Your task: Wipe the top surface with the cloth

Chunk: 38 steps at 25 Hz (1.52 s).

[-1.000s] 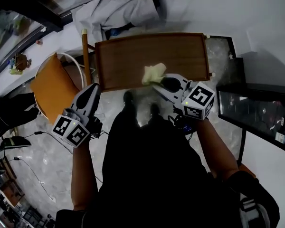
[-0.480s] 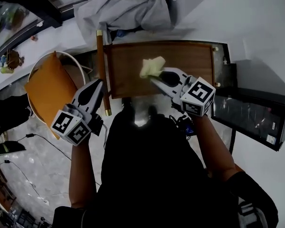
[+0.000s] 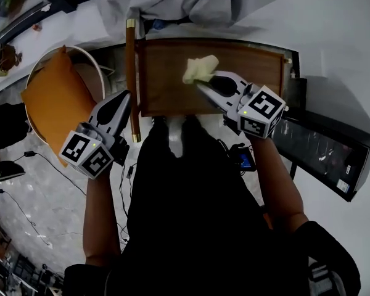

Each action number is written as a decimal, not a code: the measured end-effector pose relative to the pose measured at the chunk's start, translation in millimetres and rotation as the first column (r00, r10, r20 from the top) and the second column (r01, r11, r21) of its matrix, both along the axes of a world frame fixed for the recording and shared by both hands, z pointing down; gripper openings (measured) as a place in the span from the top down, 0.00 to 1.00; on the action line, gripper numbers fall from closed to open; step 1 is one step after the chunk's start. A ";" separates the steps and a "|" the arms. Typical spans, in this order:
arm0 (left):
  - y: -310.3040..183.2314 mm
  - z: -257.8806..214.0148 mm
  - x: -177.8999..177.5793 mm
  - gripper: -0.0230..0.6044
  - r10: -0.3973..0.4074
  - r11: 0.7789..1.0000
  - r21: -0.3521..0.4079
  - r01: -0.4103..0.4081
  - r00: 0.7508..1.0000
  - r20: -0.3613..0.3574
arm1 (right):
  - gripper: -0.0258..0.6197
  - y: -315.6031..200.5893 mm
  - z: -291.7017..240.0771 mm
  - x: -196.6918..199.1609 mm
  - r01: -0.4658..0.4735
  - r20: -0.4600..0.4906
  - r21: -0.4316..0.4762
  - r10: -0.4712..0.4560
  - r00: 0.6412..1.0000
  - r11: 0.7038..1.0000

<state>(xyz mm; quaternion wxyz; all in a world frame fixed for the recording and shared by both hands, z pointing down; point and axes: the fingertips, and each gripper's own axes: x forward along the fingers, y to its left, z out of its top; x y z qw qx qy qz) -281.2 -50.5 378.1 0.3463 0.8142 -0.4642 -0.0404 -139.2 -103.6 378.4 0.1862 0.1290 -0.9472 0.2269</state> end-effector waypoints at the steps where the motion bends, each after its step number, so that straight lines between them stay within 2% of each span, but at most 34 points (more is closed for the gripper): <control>1: -2.4 1.2 1.6 0.95 -0.001 1.000 -0.005 0.001 1.000 0.009 | 0.88 -0.1 3.8 -1.2 0.015 -0.004 -0.002 -0.015 1.000 1.000; 6: -17.8 7.3 11.6 0.95 -0.008 1.000 0.007 0.007 0.993 0.118 | 0.88 -8.1 23.8 -5.6 0.075 -0.030 -0.015 -0.075 0.997 0.997; 8: -23.2 9.4 15.5 0.95 -0.002 1.000 0.003 0.002 0.990 0.140 | 0.88 -13.1 33.9 -9.1 0.076 -0.035 -0.030 -0.077 0.996 0.997; 16: -36.3 10.9 23.7 0.95 0.007 1.000 -0.010 -0.006 0.989 0.150 | 0.89 -25.3 100.6 -64.9 0.082 -0.052 -0.111 -0.089 0.995 0.990; 21: -32.4 10.0 18.9 0.95 0.003 1.000 -0.009 -0.002 0.986 0.168 | 0.89 -34.8 147.7 -93.5 0.020 -0.109 -0.172 -0.039 0.993 0.985; 26: -24.0 11.8 11.7 0.95 -0.002 1.000 -0.025 0.006 0.985 0.172 | 0.89 -59.6 186.8 -110.5 -0.060 -0.207 -0.202 0.017 0.978 0.978; 31: -10.7 15.4 7.1 0.95 -0.011 0.999 -0.030 0.016 0.986 0.164 | 0.89 -72.6 216.5 -137.7 -0.067 -0.321 -0.180 0.006 0.947 0.981; 35: -4.3 14.9 10.7 0.95 -0.007 0.999 -0.036 0.013 0.987 0.159 | 0.89 -75.4 230.8 -148.4 -0.062 -0.380 -0.162 -0.004 0.925 0.985; 38: -4.9 11.5 11.5 0.95 -0.007 1.000 -0.024 0.011 0.987 0.162 | 0.89 -78.9 240.0 -151.5 -0.072 -0.389 -0.170 0.001 0.921 0.983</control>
